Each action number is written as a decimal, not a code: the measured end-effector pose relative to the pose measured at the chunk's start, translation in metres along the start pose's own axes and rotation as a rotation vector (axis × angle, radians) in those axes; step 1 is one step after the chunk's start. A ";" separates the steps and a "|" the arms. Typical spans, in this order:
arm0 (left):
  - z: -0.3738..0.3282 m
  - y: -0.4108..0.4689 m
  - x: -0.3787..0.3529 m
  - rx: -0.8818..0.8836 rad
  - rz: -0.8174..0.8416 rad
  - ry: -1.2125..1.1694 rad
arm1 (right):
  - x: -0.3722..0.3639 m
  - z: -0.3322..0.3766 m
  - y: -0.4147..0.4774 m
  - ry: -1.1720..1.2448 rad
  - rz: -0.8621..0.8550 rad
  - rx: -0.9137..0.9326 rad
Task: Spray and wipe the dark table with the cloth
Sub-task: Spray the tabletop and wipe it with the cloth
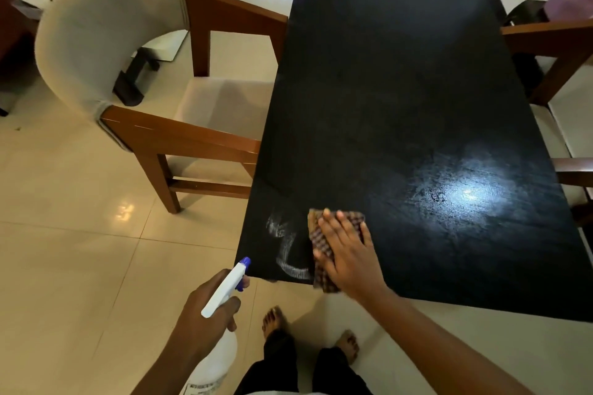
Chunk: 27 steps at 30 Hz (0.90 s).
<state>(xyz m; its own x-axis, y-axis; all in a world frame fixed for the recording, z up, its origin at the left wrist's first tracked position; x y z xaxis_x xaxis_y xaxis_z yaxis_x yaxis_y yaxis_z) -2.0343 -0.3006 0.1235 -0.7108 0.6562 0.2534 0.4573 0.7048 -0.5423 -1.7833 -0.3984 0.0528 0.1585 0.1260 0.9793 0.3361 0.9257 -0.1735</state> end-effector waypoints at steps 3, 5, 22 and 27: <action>0.002 -0.002 0.001 -0.012 -0.003 -0.013 | 0.014 -0.008 0.049 0.017 -0.008 -0.160; 0.004 -0.004 0.000 -0.013 -0.002 -0.013 | 0.017 -0.004 0.058 0.014 0.009 -0.217; 0.021 0.004 0.004 0.071 0.045 0.104 | -0.002 -0.022 -0.026 0.080 -0.070 -0.316; 0.014 -0.001 0.007 0.051 -0.012 0.093 | 0.009 -0.040 -0.014 0.095 0.148 -0.130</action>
<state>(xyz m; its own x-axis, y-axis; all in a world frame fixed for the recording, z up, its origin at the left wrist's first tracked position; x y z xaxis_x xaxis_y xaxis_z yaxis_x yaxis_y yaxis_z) -2.0473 -0.3004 0.1141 -0.6625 0.6716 0.3316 0.4198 0.6996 -0.5782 -1.7492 -0.4247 0.0600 0.3000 0.2175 0.9288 0.4187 0.8448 -0.3331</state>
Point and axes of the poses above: each hand's wrist, its own y-axis towards the middle knuckle, its own x-axis out of the back of the hand, z = x × y, the point moved 3 cm from there along y, towards the middle knuckle, and after that the axes turned 7 degrees about -y, right-handed, at the moved point
